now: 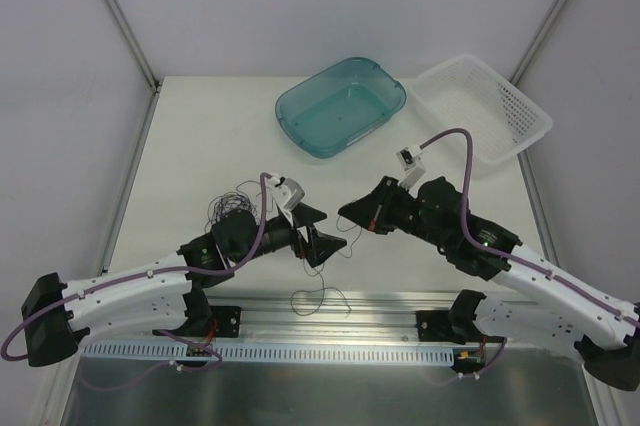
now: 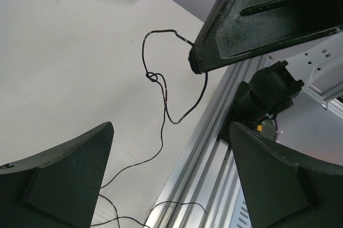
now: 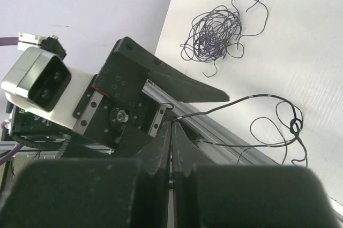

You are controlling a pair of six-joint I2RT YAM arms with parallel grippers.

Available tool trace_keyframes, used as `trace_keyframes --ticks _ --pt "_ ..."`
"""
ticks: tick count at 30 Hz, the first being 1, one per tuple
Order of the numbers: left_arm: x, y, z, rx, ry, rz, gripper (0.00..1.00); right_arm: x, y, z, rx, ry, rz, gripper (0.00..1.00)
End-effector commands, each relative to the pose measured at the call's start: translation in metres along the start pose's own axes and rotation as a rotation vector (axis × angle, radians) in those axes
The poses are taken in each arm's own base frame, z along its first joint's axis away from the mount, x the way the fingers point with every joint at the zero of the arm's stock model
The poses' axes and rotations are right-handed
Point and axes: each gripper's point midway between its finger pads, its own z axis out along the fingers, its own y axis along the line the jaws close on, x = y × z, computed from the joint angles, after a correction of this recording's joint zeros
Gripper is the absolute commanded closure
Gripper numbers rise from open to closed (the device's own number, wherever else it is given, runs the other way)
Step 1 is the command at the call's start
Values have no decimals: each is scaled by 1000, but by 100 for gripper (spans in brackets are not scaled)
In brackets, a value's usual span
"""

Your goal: Untangle the cables

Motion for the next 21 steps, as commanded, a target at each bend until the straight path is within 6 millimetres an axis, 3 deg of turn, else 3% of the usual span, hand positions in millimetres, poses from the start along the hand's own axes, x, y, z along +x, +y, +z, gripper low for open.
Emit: trace_keyframes --ticks 1,7,10,11,13,17,21 --pt "-23 -3 12 -26 -74 -26 13 -7 4 1 2 -55 -24 99" --pt "-22 -3 30 -53 -82 -61 32 -7 5 1 14 -77 -41 99" --pt "-21 -1 33 -71 -85 -84 63 -6 7 2 11 -77 -59 99" --pt "-22 -1 33 -74 -90 -87 85 -6 6 3 16 -78 -63 99" --pt "-26 -1 32 -82 -106 -96 100 -2 5 4 17 -67 -77 99" --pt "-34 5 26 -121 -146 -119 100 3 -9 3 58 -54 -145 89" --pt "-28 17 18 -179 -151 -146 100 -5 -19 -14 96 -81 -242 53"
